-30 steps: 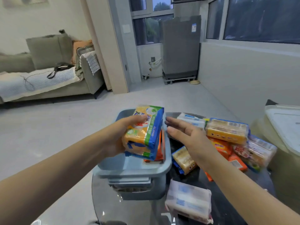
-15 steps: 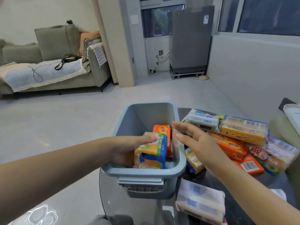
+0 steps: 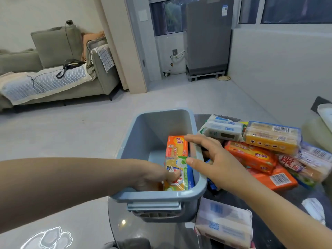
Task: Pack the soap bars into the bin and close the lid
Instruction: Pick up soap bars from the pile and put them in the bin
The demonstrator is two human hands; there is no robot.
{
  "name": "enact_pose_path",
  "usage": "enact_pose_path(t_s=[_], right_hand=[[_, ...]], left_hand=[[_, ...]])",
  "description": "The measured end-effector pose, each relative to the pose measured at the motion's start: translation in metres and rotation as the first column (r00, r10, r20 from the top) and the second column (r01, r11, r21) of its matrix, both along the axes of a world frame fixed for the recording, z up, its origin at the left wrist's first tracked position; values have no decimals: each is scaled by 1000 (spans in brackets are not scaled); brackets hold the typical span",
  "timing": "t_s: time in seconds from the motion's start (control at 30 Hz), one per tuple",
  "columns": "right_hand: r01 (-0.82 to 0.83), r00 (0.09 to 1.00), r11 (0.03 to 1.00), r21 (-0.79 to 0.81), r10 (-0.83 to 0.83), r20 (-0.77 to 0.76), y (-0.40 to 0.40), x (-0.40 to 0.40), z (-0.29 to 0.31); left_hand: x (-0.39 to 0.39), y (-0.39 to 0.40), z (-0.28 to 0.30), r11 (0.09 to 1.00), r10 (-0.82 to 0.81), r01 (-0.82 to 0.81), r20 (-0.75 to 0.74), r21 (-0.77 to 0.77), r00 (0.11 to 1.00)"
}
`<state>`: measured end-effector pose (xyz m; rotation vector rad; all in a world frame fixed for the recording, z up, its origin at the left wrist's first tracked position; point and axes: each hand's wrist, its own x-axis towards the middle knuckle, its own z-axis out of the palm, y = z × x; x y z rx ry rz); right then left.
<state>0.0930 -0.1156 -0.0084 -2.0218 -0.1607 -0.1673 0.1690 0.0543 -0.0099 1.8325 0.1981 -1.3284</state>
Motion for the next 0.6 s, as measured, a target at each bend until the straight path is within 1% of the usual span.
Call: enact_pose_path(t_s=[0.07, 0.2, 0.4, 0.47, 0.53, 0.6], right_hand=[[-19, 998, 998, -58, 22, 55, 2, -1, -2], [-45, 996, 998, -48, 49, 75, 4, 1, -6], [-70, 995, 995, -65, 75, 64, 3, 1, -5], [-67, 995, 996, -57, 70, 64, 2, 1, -5], [-60, 996, 997, -38, 62, 71, 0, 1, -6], [-52, 995, 999, -1, 52, 79, -1, -1, -7]], left_hand=[[2, -1, -2, 996, -25, 22, 37, 90, 999], [6, -11, -6, 989, -69, 51, 123, 141, 990], [7, -13, -9, 995, -32, 22, 101, 96, 994], [5, -14, -6, 994, -63, 50, 133, 96, 989], [3, -15, -1, 990, -100, 78, 196, 115, 976], [3, -15, 6, 995, -68, 47, 256, 88, 964]])
